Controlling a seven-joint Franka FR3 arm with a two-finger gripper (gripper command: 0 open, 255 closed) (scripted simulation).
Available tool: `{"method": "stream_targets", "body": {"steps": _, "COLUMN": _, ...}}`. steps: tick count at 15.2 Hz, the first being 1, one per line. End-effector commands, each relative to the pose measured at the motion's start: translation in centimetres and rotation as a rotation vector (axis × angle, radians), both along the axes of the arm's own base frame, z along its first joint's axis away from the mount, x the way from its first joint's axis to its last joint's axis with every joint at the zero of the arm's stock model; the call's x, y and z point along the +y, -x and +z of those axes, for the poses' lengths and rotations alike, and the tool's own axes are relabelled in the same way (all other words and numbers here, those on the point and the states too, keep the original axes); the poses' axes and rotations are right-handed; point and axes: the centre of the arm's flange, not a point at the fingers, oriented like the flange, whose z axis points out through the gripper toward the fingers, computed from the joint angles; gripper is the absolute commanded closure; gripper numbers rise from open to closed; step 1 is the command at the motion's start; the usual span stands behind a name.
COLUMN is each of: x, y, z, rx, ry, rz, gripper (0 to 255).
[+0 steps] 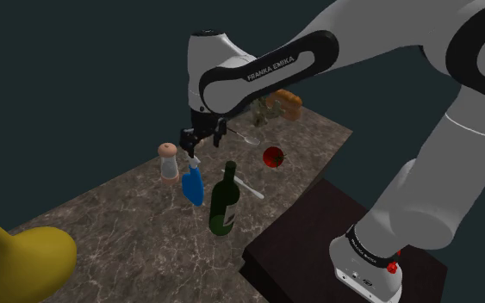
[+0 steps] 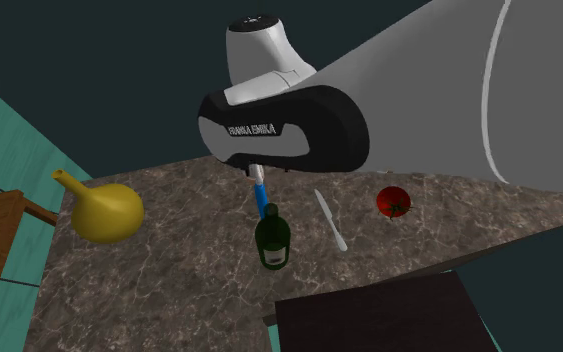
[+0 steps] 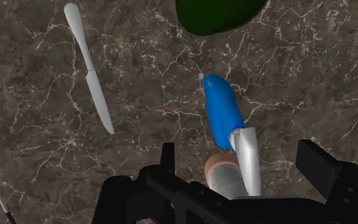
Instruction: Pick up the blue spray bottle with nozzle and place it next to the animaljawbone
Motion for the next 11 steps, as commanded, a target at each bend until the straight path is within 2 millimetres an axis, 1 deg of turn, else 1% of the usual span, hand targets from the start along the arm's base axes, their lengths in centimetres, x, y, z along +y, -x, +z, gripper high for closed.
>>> {"method": "stream_targets", "body": {"steps": 1, "x": 1.8, "y": -1.3, "z": -1.8, "rx": -0.001, "ry": -0.008, "rz": 0.007, "gripper": 0}}
{"method": "stream_targets", "body": {"steps": 2, "x": 2.0, "y": -1.5, "z": -2.0, "rx": -0.001, "ry": -0.009, "rz": 0.008, "gripper": 0}}
{"method": "stream_targets", "body": {"steps": 8, "x": 2.1, "y": -1.5, "z": -5.2, "rx": -0.001, "ry": -0.009, "rz": 0.008, "gripper": 0}}
{"method": "stream_targets", "body": {"steps": 9, "x": 2.1, "y": -1.5, "z": -6.0, "rx": -0.001, "ry": -0.009, "rz": 0.008, "gripper": 0}}
{"method": "stream_targets", "body": {"steps": 11, "x": 2.1, "y": -1.5, "z": -6.0, "rx": -0.001, "ry": -0.009, "rz": 0.008, "gripper": 0}}
